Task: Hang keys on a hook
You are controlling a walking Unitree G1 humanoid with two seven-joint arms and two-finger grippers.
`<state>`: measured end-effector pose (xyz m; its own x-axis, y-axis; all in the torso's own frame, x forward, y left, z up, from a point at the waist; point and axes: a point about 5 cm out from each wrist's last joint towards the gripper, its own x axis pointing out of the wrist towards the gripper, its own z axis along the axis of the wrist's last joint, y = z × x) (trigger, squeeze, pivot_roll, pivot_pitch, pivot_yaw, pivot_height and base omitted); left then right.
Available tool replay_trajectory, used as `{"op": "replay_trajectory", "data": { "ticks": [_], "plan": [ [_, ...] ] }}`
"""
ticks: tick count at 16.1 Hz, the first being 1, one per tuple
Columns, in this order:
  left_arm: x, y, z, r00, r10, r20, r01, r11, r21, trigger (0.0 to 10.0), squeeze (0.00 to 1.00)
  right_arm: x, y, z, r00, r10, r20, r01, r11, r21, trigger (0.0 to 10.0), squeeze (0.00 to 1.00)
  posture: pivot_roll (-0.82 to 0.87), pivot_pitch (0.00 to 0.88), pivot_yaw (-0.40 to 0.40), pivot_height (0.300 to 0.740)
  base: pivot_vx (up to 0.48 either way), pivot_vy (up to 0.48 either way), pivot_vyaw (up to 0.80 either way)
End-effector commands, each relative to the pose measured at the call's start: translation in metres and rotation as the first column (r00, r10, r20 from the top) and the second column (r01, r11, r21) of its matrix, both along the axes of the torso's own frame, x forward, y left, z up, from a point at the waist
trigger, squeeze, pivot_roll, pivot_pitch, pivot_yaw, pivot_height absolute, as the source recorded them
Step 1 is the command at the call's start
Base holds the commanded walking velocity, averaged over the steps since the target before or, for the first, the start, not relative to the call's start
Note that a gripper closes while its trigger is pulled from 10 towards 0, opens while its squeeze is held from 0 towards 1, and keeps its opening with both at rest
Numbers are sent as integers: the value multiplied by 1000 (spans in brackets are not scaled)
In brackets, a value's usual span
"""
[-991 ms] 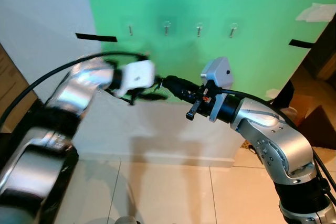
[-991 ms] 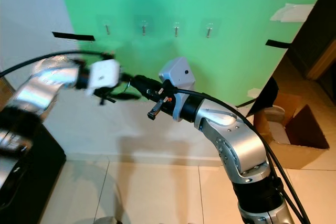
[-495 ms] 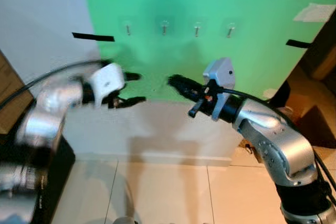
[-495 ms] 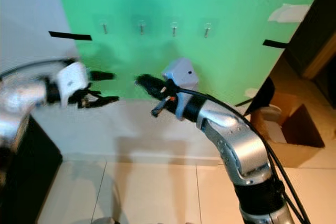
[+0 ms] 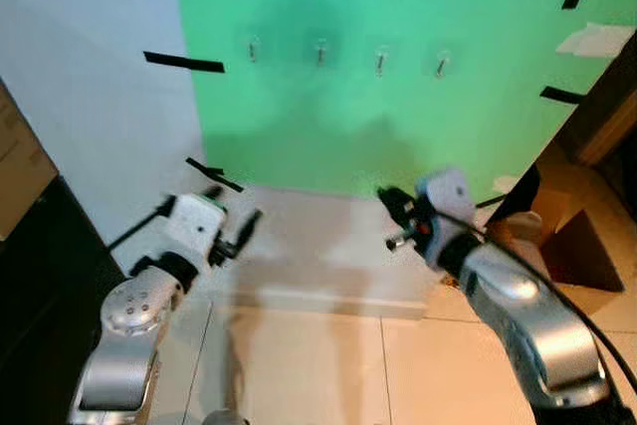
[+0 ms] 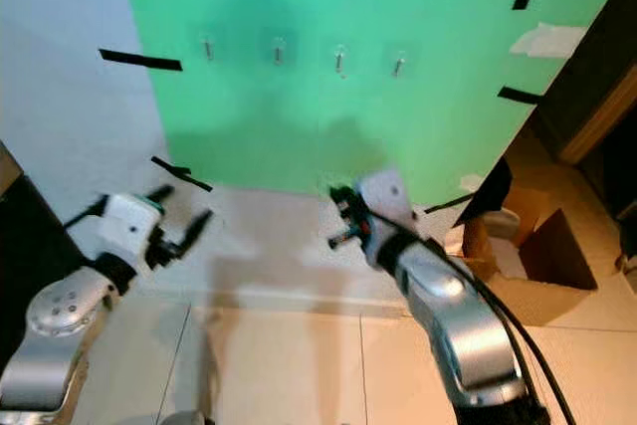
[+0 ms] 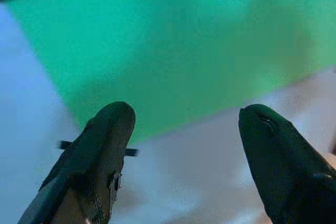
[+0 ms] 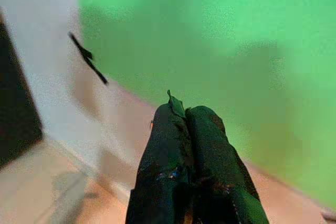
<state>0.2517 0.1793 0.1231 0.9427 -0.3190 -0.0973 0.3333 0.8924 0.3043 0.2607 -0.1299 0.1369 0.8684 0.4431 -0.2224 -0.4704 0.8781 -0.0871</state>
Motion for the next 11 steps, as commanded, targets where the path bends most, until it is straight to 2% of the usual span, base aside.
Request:
{"op": "replay_trajectory", "data": {
  "ticks": [1, 4, 8, 11],
  "plan": [
    [-2, -8, 1, 999, 40, 4, -40, 999, 0, 10000, 0, 0, -16, -6, 992, -123, -13, 124, 992, 28, 10000, 0, -12, 0, -79, 740, 0, 0, 0],
    [4, -20, 4, 997, 76, 23, -76, 997, 6, 10000, 0, -3, -26, -18, 962, -264, -64, 269, 960, 82, 10000, 0, -20, 0, -50, 740, 0, 0, 0],
    [10, -27, 3, 998, 63, 9, -63, 998, -4, 10000, 0, -4, -21, -21, 948, -309, -69, 316, 941, 120, 10000, 0, -36, 0, 12, 740, 0, 0, 0],
    [13, -28, 3, 998, 59, 3, -59, 998, -2, 10000, 0, -2, -21, -21, 943, -329, -52, 333, 935, 123, 10000, 0, -41, 0, 33, 740, 0, -259, 800]
  ]
}}
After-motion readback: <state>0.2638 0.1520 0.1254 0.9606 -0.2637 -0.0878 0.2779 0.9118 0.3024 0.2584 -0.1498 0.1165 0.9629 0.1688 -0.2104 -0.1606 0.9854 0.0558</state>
